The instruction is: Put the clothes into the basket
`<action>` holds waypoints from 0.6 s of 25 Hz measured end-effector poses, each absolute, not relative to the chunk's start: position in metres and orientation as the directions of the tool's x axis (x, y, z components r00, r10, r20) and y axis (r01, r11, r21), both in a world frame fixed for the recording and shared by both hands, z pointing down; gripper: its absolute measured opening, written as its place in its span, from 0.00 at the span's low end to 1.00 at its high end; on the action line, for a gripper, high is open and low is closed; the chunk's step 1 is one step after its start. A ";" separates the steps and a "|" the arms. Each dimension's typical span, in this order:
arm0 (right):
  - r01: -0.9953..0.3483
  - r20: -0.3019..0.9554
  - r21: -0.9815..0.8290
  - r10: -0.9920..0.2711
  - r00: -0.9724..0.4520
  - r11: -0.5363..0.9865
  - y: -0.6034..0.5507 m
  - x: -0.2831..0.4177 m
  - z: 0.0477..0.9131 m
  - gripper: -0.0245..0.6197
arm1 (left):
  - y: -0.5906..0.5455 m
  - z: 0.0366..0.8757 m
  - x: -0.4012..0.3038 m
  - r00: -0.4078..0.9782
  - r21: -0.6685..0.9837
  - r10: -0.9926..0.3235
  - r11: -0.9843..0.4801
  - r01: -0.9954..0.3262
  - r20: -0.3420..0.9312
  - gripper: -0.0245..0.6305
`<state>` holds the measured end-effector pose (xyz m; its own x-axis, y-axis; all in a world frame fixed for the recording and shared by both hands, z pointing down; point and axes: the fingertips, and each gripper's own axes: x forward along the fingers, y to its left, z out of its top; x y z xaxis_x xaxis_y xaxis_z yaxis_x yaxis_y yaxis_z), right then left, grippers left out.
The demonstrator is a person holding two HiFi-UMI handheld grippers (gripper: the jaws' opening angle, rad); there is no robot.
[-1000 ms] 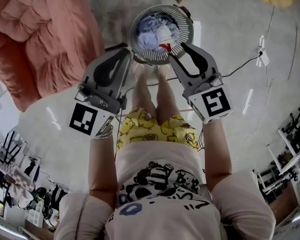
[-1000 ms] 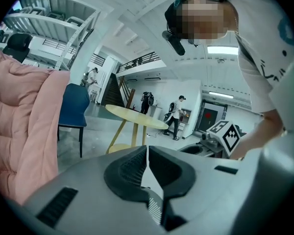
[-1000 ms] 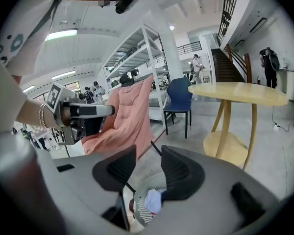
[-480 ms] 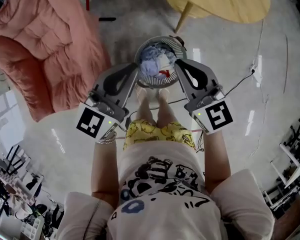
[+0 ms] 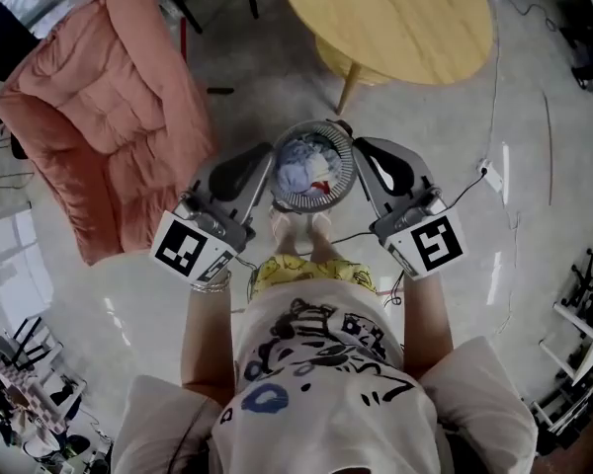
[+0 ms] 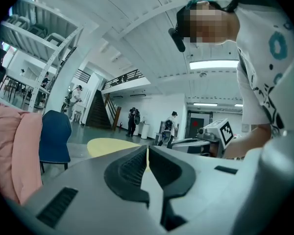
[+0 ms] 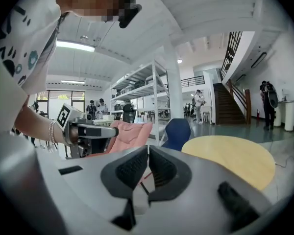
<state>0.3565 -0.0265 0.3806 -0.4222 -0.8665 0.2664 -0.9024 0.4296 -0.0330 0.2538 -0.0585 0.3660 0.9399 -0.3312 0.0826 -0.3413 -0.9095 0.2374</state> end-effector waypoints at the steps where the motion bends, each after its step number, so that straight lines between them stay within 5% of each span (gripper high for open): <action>1: -0.905 0.253 -0.031 -0.873 -0.417 0.424 -0.025 0.361 0.368 0.09 | -0.058 0.355 0.253 0.940 0.235 -0.334 -0.910 -0.340 0.068 0.07; 15: -0.923 0.090 0.096 -0.927 -0.365 0.373 -0.037 0.378 0.237 0.09 | -0.082 0.249 0.225 0.922 0.091 -0.385 -0.920 -0.380 -0.037 0.07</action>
<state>0.3779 -0.0366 0.2374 -0.3650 -0.9267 0.0900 -0.9230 0.3728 0.0957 0.2252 -0.0818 0.2491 0.9223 -0.3846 -0.0374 -0.3801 -0.9205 0.0907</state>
